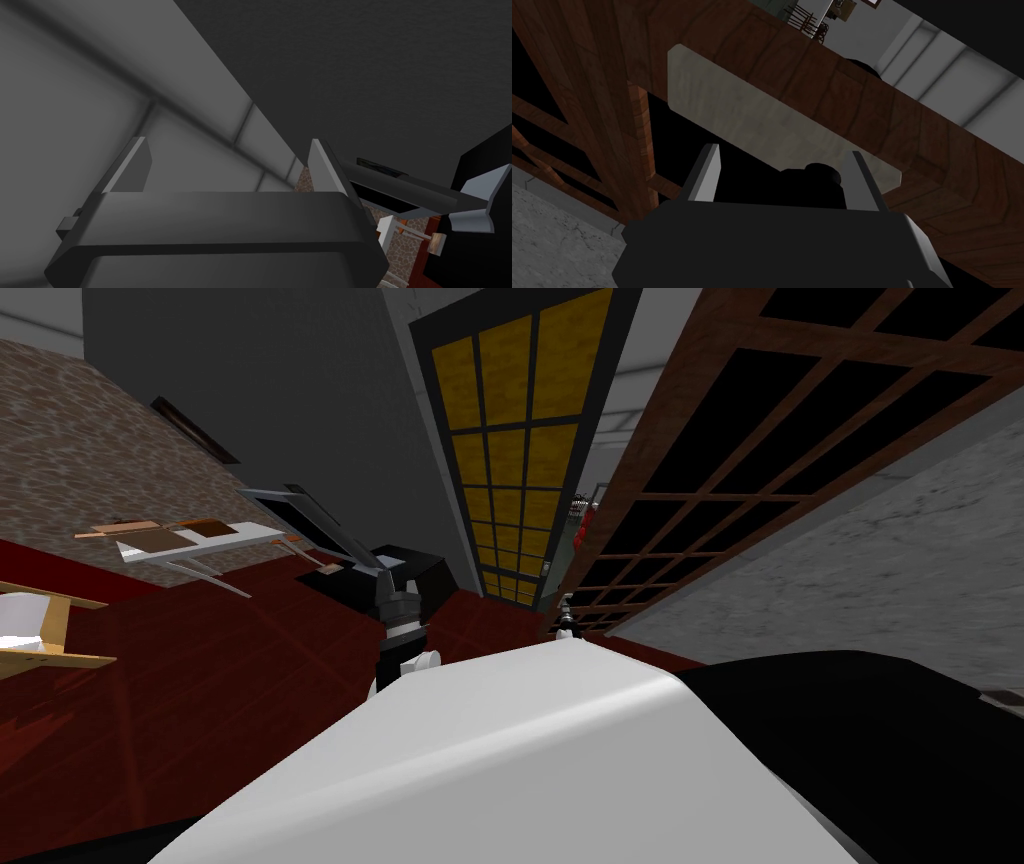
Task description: Pull the door open
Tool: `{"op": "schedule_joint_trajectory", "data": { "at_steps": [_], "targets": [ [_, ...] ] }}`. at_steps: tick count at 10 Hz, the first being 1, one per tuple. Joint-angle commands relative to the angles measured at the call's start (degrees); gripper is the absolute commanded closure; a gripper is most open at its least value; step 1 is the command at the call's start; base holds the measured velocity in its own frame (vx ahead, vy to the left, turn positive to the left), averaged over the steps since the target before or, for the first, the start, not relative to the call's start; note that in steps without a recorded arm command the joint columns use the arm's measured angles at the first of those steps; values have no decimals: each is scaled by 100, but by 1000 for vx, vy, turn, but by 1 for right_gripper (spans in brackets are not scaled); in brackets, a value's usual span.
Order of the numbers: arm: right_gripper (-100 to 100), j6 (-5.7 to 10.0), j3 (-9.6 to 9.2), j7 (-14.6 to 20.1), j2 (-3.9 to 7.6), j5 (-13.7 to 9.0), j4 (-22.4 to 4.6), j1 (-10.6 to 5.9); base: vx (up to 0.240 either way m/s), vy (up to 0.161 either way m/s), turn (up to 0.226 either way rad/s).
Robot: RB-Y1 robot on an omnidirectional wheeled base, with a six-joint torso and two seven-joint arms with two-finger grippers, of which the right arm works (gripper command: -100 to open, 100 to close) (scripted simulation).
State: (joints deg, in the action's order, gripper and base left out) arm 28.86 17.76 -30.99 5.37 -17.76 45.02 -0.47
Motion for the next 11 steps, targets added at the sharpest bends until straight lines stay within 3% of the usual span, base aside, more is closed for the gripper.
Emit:
{"op": "schedule_joint_trajectory", "data": {
  "at_steps": [1, 6, 7, 11],
  "targets": [
    [100, 15, 57, 195, 125, -56, -133, 25, -30, -26, 37],
    [100, 147, -127, 890, 191, -158, -187, -3, -36, -17, 43],
    [100, 147, -127, 898, 191, -158, -187, -3, -47, -24, 17],
    [100, 292, -329, 1568, 261, -270, -247, -34, -50, -26, 61]
  ]
}}
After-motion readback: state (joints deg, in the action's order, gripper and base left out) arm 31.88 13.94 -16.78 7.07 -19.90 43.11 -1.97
